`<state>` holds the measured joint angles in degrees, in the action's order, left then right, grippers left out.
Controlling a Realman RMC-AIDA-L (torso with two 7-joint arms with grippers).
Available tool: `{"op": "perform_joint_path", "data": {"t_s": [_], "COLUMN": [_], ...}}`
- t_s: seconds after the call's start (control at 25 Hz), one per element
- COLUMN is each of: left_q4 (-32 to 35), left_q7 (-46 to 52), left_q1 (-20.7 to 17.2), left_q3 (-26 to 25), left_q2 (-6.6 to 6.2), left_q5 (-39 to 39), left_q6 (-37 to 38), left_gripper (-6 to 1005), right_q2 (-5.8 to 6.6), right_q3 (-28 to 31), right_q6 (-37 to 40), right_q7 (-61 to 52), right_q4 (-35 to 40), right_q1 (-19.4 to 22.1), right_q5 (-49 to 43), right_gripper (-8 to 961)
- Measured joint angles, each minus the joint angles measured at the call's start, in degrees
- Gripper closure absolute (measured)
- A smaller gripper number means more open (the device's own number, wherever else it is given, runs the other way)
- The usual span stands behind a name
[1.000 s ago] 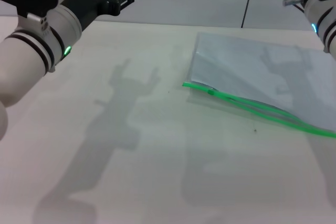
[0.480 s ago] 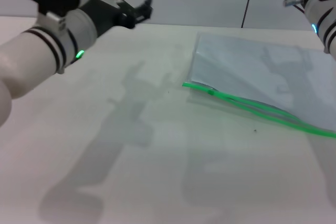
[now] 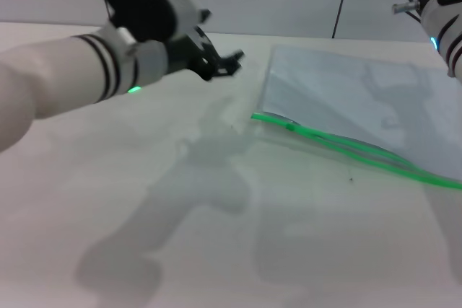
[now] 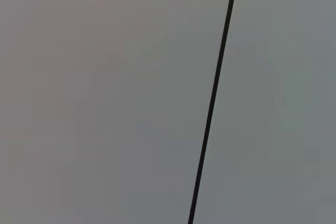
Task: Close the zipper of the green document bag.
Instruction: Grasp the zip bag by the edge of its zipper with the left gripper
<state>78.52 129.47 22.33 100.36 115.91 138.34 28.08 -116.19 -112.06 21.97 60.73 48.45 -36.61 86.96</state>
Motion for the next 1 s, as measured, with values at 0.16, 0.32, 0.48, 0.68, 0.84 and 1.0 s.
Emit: {"op": "perform_joint_path", "data": {"t_s": [0.16, 0.32, 0.48, 0.68, 0.84, 1.0], "left_q4": [-0.22, -0.31, -0.39, -1.07, -1.99, -4.06], "left_q7": [-1.07, -1.68, -1.74, -1.77, -1.81, -1.78], "left_q1": [2.92, 5.02, 7.22, 9.47, 10.45, 11.74], "left_q3": [-0.02, 0.59, 1.59, 3.77, 6.03, 8.11], "left_q2": [0.0, 0.18, 0.28, 0.25, 0.31, 0.32], "left_q5": [2.27, 5.89, 9.17, 11.56, 14.0, 15.44], "left_q6": [6.64, 11.08, 15.33, 18.88, 18.98, 19.02], "left_gripper": [142, 142, 143, 142, 142, 143], "right_q2": [-0.02, -0.09, -0.09, -0.08, -0.08, -0.09], "right_q3": [0.0, 0.0, 0.02, 0.09, 0.09, 0.08], "right_q6": [-0.11, -0.73, -0.73, -0.73, -0.73, -0.85], "right_q7": [0.0, -0.01, -0.03, -0.09, -0.2, -0.6], "right_q4": [-1.17, -1.99, -2.19, -2.88, -3.18, -3.2], "right_q1": [-0.83, -1.32, -1.42, -1.88, -2.06, -2.14], "right_q5": [0.03, 0.09, 0.12, 0.14, 0.14, 0.14], "right_gripper": [75, 75, 75, 76, 76, 77]}}
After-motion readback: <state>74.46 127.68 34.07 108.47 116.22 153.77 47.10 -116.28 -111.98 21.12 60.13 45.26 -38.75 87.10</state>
